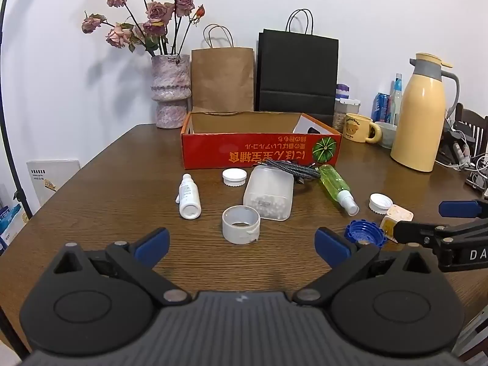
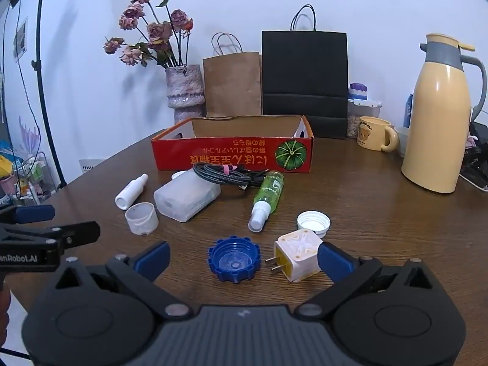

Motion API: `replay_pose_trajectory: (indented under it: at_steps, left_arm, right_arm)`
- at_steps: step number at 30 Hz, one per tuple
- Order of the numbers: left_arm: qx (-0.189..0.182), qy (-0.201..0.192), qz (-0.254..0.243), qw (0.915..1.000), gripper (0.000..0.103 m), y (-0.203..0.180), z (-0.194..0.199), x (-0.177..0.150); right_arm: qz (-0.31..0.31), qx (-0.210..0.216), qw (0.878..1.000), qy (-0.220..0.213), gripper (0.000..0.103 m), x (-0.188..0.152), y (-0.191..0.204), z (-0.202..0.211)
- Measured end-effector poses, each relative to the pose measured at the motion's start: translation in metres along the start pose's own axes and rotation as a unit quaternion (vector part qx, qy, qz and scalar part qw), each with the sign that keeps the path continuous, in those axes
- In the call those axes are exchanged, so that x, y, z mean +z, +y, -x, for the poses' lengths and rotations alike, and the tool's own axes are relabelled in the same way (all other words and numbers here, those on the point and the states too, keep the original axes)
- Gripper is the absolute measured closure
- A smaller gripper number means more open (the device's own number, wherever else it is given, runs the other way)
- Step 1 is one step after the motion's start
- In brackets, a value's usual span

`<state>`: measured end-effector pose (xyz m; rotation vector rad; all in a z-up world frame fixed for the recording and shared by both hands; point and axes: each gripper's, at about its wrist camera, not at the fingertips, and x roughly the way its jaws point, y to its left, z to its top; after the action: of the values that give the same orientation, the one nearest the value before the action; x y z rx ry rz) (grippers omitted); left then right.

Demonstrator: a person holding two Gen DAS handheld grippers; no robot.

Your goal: Organize rigid objects

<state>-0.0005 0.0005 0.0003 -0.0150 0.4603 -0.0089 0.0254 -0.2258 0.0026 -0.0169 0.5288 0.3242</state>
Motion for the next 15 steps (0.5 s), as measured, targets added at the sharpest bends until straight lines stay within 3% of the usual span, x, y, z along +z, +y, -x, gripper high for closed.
replay_pose_trajectory:
  at_steps: [15]
  left_arm:
    - [-0.003, 0.003, -0.001, 1.0000, 0.000, 0.001, 0.006, 0.002]
  right_arm:
    - [0.004, -0.007, 1.000, -0.011, 0.000, 0.003, 0.005, 0.008]
